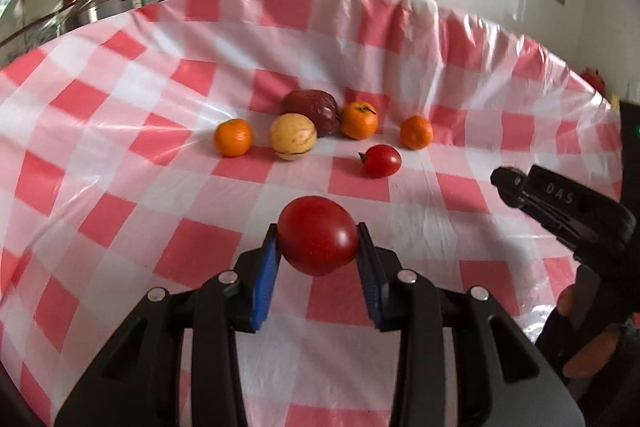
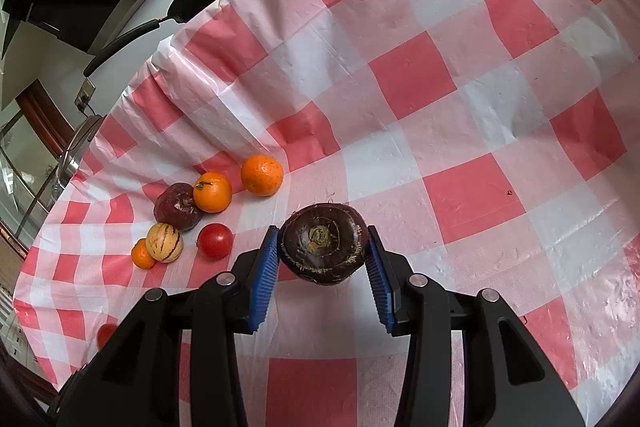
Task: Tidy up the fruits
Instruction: 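Carry the dark fruit and tomato with both tools over the white box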
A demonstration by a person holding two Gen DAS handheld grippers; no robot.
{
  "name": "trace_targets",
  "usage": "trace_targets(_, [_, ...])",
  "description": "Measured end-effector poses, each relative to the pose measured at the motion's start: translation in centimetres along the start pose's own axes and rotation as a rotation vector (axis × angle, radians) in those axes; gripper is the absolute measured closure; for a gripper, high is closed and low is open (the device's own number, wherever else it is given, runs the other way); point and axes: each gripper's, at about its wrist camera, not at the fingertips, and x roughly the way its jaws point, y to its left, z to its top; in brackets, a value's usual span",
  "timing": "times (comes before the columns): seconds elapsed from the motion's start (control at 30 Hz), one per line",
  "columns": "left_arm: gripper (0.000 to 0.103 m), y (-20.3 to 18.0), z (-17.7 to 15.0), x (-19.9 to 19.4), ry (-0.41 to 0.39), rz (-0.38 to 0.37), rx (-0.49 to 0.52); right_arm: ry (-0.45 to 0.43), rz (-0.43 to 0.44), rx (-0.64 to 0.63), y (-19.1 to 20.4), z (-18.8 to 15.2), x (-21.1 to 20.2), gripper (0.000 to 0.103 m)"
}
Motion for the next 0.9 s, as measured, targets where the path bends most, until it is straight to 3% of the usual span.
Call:
trace_targets(0.33, [0.066,1.5,1.0,-1.4,-0.055,0.005,-0.07,0.018,-0.011,0.0,0.1,0.1,0.3,0.061])
trace_targets(0.53, [0.066,4.8,-3.1,-7.3,-0.054,0.036,-0.139,0.057,0.006,-0.052,1.0,-0.7,-0.1,0.061])
trace_targets(0.67, [0.066,7.7,-6.8,-12.0,-0.049,0.099,-0.108,0.113,0.025,-0.056,2.3,-4.1,-2.5,0.061])
trace_targets(0.9, [0.066,11.9,-11.2,-16.6,-0.026,0.165,-0.091,0.188,0.125,-0.221,9.2,-12.6,-7.6,0.061])
